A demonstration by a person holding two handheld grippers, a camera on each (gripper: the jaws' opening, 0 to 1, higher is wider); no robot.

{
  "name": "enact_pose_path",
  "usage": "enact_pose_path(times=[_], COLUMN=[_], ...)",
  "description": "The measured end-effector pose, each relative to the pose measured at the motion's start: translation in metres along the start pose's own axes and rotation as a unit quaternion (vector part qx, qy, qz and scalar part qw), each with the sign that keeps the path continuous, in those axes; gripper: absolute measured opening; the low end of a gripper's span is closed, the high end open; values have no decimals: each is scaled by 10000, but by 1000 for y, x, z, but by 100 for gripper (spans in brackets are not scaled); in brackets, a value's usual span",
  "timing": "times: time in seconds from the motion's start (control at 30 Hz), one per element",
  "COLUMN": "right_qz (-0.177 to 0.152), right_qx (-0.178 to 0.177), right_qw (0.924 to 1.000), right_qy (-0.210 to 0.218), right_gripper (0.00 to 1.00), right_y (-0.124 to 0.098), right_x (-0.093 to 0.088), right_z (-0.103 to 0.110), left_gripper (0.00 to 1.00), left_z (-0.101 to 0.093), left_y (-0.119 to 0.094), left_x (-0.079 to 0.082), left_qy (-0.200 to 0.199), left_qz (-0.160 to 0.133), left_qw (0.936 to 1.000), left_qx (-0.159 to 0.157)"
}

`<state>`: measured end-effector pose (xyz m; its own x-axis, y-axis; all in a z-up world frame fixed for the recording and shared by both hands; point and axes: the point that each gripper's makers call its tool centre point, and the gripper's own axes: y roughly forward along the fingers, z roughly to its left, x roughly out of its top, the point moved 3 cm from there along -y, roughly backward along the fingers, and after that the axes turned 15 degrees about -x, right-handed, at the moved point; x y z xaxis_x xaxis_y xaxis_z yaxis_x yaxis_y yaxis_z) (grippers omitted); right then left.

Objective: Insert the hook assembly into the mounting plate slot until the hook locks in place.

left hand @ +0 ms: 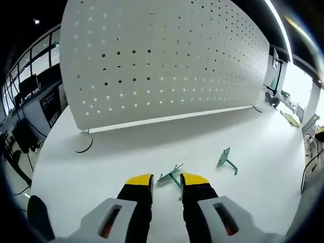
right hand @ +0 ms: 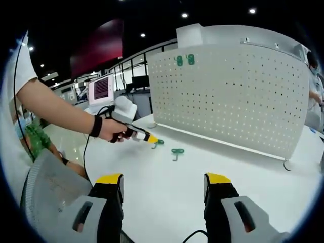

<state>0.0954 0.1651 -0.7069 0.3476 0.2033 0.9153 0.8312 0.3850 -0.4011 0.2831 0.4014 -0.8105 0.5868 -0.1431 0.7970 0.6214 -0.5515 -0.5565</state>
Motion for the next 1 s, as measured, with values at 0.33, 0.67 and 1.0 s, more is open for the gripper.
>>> enact_pose_path(times=[0.33, 0.67, 1.0], right_qz=[47, 57, 47], right_qx=[-5, 9, 14], right_qw=[10000, 10000, 10000], right_qy=[19, 14, 39], right_gripper=[65, 65, 65], right_y=[2, 3, 2], right_x=[-2, -3, -3], right_z=[0, 0, 0], left_gripper=[22, 13, 6], left_z=[-3, -10, -11], left_y=[5, 8, 8], left_x=[-1, -10, -10], left_qy=[59, 185, 77], left_qz=[61, 322, 347], left_qw=[9999, 9990, 9992], left_qx=[-108, -230, -201])
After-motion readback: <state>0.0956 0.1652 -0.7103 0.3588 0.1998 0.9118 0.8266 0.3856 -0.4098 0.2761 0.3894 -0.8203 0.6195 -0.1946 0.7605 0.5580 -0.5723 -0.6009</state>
